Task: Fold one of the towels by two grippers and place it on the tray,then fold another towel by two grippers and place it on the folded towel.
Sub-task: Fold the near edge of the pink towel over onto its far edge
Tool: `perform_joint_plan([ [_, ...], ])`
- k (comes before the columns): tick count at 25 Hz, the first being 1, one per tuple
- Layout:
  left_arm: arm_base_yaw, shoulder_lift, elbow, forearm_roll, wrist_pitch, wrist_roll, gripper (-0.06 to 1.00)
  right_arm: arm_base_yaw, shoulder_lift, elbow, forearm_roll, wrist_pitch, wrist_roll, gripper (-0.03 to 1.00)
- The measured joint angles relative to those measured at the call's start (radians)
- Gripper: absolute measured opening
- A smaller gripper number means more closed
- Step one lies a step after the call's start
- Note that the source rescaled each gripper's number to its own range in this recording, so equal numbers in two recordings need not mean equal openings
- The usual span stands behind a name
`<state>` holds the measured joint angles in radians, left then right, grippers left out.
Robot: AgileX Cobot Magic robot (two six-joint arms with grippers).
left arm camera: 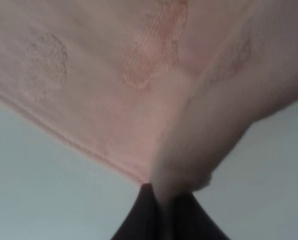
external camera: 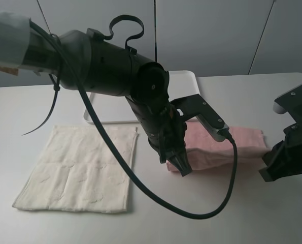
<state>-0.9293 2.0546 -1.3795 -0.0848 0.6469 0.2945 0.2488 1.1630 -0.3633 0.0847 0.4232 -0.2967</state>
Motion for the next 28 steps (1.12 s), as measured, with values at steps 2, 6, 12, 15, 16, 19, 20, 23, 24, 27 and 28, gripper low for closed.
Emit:
perform_joint_plan([
  [2,0.0,-0.01,0.001,-0.004,-0.004,0.0,0.0,0.0,0.006,0.0,-0.004,0.0,0.017,0.03],
  [6,0.002,-0.053,0.001,-0.011,-0.034,0.0,0.0,0.0,0.008,-0.002,-0.014,-0.005,0.028,0.03],
  [12,0.002,-0.084,0.001,0.001,-0.111,0.0,0.0,0.0,0.009,-0.002,-0.014,-0.043,0.098,0.03],
  [15,0.002,-0.084,0.001,0.005,-0.113,0.0,0.0,0.0,0.009,-0.004,-0.02,-0.069,0.148,0.03],
  [16,0.002,-0.084,0.001,0.006,-0.118,0.0,0.0,0.0,0.009,-0.004,-0.026,-0.08,0.167,0.03],
  [19,0.002,-0.084,0.001,0.008,-0.139,0.0,0.0,0.0,0.009,-0.004,-0.071,-0.103,0.229,0.03],
  [20,0.002,-0.084,0.001,0.008,-0.149,0.0,0.0,0.0,0.012,-0.006,-0.085,-0.107,0.253,0.03],
  [23,0.009,-0.083,0.001,0.012,-0.167,0.0,0.0,0.0,0.037,-0.006,-0.131,-0.121,0.314,0.03],
  [24,0.013,-0.081,0.001,0.015,-0.17,0.0,0.0,0.0,0.052,-0.006,-0.138,-0.128,0.327,0.03],
  [27,0.042,-0.07,0.001,0.022,-0.175,-0.002,0.0,0.0,0.094,-0.006,-0.148,-0.173,0.365,0.03],
  [28,0.054,-0.062,0.001,0.022,-0.177,-0.004,0.0,0.0,0.106,-0.006,-0.148,-0.195,0.374,0.03],
])
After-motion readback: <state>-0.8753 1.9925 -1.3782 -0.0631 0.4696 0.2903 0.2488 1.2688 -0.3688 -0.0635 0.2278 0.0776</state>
